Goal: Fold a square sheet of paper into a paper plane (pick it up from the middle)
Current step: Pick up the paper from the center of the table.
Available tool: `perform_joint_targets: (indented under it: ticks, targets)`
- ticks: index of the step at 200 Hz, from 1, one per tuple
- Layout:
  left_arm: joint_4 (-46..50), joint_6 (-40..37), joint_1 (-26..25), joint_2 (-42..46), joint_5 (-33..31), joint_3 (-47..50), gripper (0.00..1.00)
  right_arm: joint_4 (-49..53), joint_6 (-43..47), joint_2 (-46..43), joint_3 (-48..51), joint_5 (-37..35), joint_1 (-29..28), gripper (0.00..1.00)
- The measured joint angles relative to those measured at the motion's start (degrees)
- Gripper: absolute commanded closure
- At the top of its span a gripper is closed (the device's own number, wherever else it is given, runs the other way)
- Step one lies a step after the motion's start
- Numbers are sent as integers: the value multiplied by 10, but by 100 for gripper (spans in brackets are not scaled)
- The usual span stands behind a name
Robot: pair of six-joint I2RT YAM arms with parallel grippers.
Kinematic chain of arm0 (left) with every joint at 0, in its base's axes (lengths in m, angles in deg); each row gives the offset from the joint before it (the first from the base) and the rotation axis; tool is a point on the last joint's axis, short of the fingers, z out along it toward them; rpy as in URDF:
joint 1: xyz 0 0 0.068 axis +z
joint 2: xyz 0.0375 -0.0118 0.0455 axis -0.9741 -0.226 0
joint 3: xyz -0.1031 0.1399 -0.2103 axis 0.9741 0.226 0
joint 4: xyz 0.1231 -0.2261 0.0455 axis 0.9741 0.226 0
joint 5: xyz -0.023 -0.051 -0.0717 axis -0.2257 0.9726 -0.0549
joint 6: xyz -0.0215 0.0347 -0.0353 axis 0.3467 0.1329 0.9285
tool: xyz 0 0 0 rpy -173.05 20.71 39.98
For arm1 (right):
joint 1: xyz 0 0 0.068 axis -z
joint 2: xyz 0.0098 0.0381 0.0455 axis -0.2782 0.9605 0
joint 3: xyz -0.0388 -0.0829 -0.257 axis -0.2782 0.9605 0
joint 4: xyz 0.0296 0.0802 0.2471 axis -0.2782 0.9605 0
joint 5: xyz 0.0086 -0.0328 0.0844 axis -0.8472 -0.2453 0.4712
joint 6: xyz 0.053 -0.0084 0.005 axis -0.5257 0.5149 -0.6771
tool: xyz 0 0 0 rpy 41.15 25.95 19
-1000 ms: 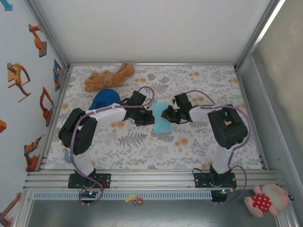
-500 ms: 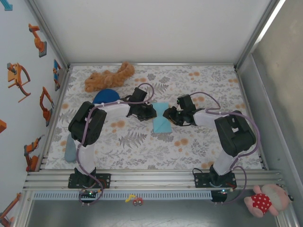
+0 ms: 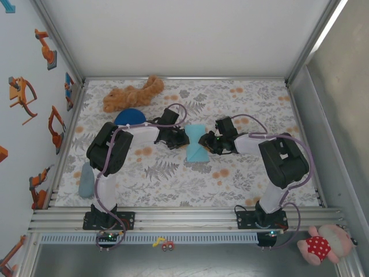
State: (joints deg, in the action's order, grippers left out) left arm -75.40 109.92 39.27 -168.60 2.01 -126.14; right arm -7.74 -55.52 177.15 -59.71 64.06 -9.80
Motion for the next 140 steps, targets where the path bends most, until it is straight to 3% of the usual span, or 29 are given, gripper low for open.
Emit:
perform_joint_targets:
  ticks: [140]
  targets:
    - [0, 7, 2, 0, 2, 0, 85, -76, -8, 19, 14, 53, 1, 83]
